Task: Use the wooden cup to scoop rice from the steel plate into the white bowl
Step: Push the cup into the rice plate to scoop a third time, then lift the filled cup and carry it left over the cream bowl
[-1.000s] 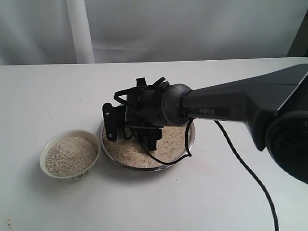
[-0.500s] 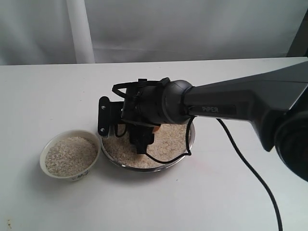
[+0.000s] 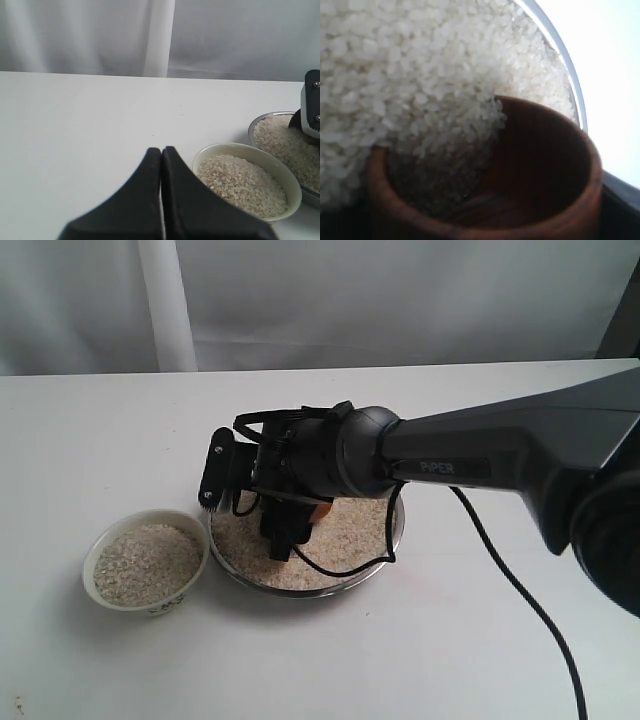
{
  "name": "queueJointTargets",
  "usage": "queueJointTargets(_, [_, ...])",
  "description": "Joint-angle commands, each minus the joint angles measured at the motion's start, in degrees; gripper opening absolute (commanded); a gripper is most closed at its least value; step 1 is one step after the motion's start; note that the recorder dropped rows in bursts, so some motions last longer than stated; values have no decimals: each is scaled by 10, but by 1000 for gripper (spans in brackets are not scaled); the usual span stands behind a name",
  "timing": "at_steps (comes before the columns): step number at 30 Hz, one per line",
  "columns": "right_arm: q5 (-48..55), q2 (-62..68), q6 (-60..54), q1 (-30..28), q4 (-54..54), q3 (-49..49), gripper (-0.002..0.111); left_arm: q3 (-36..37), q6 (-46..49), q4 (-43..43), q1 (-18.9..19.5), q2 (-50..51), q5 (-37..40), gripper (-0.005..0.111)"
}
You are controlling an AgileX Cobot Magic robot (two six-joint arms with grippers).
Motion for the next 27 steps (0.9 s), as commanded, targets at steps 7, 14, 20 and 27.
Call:
queueJointTargets(7, [-17, -8, 132, 1, 7, -2, 0, -2, -2, -3, -2, -2, -3, 0])
queueJointTargets(14, [-17, -8, 213, 1, -8, -2, 0, -2, -2, -3, -2, -2, -3, 0])
queueJointTargets(20, [-45, -19, 253, 0, -8, 20, 0, -2, -4, -3, -2, -2, -3, 0])
queueJointTargets(27, [-96, -59, 284, -11, -12, 71, 0, -2, -4, -3, -2, -2, -3, 0])
